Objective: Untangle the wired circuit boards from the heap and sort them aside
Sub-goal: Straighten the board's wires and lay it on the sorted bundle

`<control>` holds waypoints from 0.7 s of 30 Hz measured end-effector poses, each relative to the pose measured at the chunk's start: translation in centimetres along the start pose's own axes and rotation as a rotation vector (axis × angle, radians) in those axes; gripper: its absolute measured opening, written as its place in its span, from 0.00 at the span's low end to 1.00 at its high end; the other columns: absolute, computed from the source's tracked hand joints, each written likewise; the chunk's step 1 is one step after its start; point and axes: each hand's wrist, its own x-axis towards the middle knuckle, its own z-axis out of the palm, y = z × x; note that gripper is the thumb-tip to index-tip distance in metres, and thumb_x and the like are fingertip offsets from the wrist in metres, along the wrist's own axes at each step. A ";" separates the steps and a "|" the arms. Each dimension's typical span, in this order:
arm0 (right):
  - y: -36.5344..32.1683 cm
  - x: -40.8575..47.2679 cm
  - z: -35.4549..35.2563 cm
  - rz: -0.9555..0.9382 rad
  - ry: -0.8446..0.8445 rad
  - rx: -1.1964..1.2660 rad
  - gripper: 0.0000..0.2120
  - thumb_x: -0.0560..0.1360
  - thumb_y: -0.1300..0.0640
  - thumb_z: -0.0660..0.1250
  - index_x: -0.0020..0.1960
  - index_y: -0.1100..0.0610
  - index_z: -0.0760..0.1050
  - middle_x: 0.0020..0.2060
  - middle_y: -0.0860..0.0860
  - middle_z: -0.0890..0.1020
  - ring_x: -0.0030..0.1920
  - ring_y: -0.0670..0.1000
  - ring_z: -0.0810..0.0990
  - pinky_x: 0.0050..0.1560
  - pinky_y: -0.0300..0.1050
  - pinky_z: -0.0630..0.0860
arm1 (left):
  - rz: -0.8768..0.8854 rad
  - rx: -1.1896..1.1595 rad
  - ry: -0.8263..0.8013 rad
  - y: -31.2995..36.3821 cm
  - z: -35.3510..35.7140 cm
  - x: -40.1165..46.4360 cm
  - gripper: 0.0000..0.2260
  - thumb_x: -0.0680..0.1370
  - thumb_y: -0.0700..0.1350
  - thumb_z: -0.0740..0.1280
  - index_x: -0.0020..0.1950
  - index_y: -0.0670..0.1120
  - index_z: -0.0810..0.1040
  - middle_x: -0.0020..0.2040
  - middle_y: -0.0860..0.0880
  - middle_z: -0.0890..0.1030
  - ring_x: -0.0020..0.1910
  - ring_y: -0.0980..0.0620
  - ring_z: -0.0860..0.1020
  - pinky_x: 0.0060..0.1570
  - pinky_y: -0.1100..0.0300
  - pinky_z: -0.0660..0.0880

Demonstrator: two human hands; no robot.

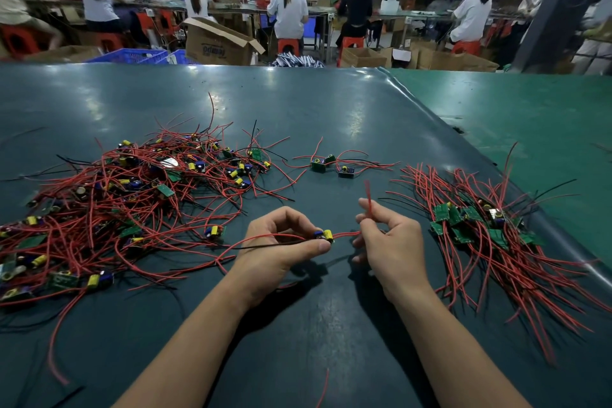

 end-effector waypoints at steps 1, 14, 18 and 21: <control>-0.1 0.1 -0.1 0.011 0.011 0.015 0.14 0.76 0.65 0.67 0.59 0.55 0.81 0.35 0.50 0.81 0.26 0.46 0.78 0.24 0.41 0.75 | -0.003 -0.011 0.006 0.0 0.0 0.0 0.12 0.65 0.33 0.78 0.37 0.48 0.79 0.43 0.43 0.86 0.42 0.49 0.83 0.44 0.59 0.78; -1.1 0.1 -0.6 -0.011 0.024 0.151 0.11 0.79 0.67 0.60 0.50 0.55 0.78 0.39 0.55 0.84 0.23 0.48 0.77 0.23 0.39 0.74 | 0.018 -0.045 0.009 0.1 -0.2 0.1 0.12 0.62 0.38 0.79 0.38 0.45 0.78 0.43 0.43 0.85 0.42 0.48 0.83 0.45 0.59 0.79; -1.6 0.6 -1.0 0.059 0.087 0.294 0.07 0.81 0.64 0.60 0.50 0.61 0.76 0.35 0.54 0.85 0.21 0.48 0.75 0.21 0.38 0.73 | 0.029 -0.069 0.021 0.0 -0.4 0.2 0.13 0.60 0.40 0.79 0.40 0.43 0.78 0.44 0.42 0.86 0.43 0.47 0.84 0.48 0.57 0.79; -1.9 0.7 -1.1 0.166 0.067 0.443 0.09 0.81 0.66 0.58 0.47 0.61 0.77 0.28 0.52 0.82 0.20 0.46 0.72 0.19 0.35 0.68 | 0.035 -0.086 0.002 -0.1 -0.1 0.2 0.13 0.60 0.40 0.78 0.39 0.44 0.78 0.44 0.42 0.86 0.43 0.48 0.84 0.48 0.58 0.80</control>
